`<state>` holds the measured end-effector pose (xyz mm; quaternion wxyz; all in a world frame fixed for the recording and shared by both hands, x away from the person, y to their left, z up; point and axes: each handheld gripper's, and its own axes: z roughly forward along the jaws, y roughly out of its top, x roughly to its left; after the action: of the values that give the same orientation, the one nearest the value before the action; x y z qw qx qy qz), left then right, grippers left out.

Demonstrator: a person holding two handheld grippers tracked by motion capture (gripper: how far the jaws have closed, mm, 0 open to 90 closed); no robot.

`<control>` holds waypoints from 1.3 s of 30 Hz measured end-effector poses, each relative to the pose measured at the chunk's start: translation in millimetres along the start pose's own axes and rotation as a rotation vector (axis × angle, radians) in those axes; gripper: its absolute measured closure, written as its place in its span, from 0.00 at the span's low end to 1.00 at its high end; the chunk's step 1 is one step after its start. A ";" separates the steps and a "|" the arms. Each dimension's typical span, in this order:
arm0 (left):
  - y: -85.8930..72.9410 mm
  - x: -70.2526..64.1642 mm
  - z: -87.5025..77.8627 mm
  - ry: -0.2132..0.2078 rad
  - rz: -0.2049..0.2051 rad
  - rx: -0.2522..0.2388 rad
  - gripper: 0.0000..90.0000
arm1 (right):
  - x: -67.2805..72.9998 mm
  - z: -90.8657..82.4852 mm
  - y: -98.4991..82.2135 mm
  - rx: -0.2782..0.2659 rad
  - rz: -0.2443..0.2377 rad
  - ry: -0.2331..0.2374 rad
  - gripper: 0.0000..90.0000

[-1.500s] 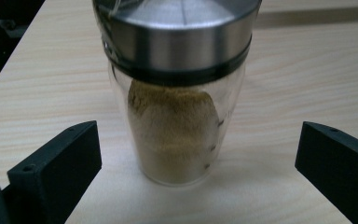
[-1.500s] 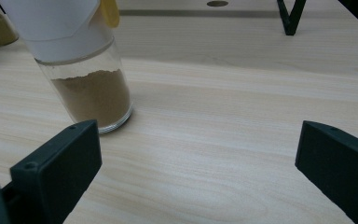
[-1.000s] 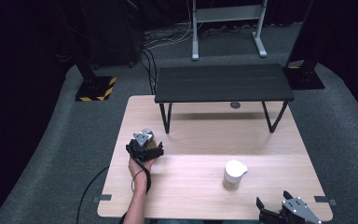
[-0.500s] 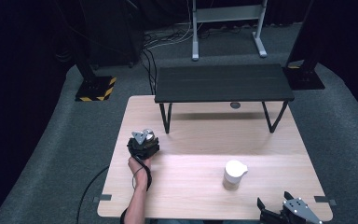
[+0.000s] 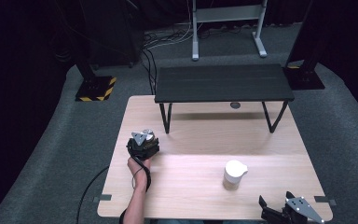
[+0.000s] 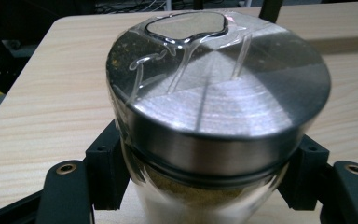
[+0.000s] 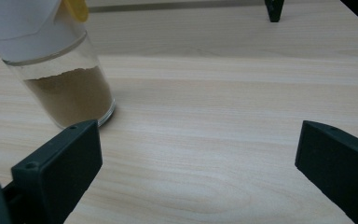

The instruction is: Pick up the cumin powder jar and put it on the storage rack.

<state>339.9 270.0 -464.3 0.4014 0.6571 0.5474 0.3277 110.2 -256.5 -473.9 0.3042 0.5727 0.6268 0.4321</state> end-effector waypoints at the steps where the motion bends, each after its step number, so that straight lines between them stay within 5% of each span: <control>1: 1.2 -0.7 -1.5 -0.003 0.005 -0.002 0.34 | 1.4 0.3 0.2 -0.001 -0.001 -0.006 0.00; 12: 12.7 -2.4 -12.3 -0.033 0.034 -0.012 0.34 | 8.5 3.0 1.1 -0.001 -0.020 -0.036 0.00; 39: 31.2 -6.0 -25.7 -0.088 0.070 -0.036 0.34 | 10.4 6.2 4.5 0.023 -0.045 -0.008 0.00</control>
<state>330.7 266.0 -424.6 0.4252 0.6822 0.4999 0.3222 116.1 -245.3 -471.5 0.3096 0.5636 0.6432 0.4157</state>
